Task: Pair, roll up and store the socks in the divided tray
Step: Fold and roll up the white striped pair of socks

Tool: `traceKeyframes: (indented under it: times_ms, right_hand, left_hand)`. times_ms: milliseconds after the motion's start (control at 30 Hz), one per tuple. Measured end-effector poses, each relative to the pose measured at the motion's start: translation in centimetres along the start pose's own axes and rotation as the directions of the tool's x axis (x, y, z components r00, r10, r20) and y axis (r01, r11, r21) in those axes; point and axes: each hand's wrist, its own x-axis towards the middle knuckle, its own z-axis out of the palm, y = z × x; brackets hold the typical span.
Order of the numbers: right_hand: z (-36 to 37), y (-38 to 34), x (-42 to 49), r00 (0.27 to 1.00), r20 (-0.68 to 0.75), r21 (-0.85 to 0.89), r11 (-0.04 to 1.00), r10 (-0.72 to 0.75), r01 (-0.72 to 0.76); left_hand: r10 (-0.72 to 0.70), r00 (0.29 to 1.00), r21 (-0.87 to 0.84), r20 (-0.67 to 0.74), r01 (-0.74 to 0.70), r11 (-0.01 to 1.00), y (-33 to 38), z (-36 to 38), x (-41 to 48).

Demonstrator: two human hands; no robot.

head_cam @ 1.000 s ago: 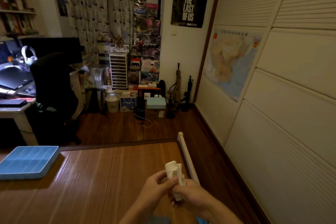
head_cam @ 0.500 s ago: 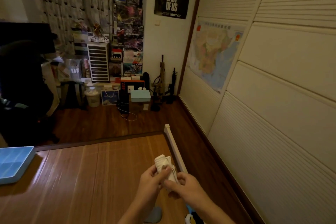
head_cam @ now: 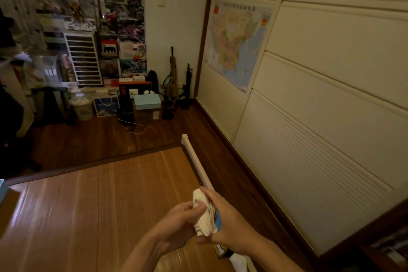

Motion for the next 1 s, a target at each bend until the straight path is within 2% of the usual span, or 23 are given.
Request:
traceKeyframes:
  times_ms: [133,233,367,500,600,633,700,867,1000]
  right_hand:
    - [-0.9,0.9,-0.7,0.999,0.027,0.024,0.999,0.042,-0.043]
    - [-1.6,1.7,-1.0,0.999,0.021,0.025,0.999,0.039,-0.04]
    - [-2.7,3.7,-1.0,0.999,-0.007,0.045,0.998,0.037,-0.037]
    - [-3.3,6.9,-1.2,0.989,0.035,0.301,0.943,0.141,-0.145]
    - [-3.8,9.3,-0.8,0.929,-0.028,0.474,0.823,0.369,-0.313]
    - [-3.9,10.3,-0.6,0.892,-0.026,0.485,0.786,0.452,-0.384]
    - [-4.0,12.4,-0.2,0.855,0.003,0.475,0.752,0.519,-0.458]
    - [-3.0,16.6,0.4,0.855,0.021,0.479,0.746,0.518,-0.463]
    - [-1.8,20.4,0.5,0.835,0.055,0.475,0.721,0.548,-0.504]
  left_hand:
    - [-0.086,0.99,0.077,0.111,0.077,0.994,0.3,0.5,0.5]
    - [-0.137,0.984,0.147,0.118,0.119,0.982,0.2,0.8,1.7]
    - [-0.17,0.98,0.158,0.099,0.153,0.976,-0.7,1.1,4.3]
    - [-0.12,0.993,0.073,-0.011,0.121,0.99,-2.7,1.2,7.4]
    - [-0.045,0.988,0.099,-0.146,0.06,0.993,-4.4,1.6,9.7]
    - [-0.029,0.981,0.121,-0.191,0.053,0.991,-5.0,1.7,10.5]
    - [-0.011,0.963,0.173,-0.269,0.059,0.983,-6.5,2.1,12.2]
    - [-0.023,0.92,0.235,-0.392,0.124,0.964,-9.9,2.1,16.2]
    - [-0.097,0.891,0.16,-0.444,0.185,0.97,-12.3,0.2,18.6]
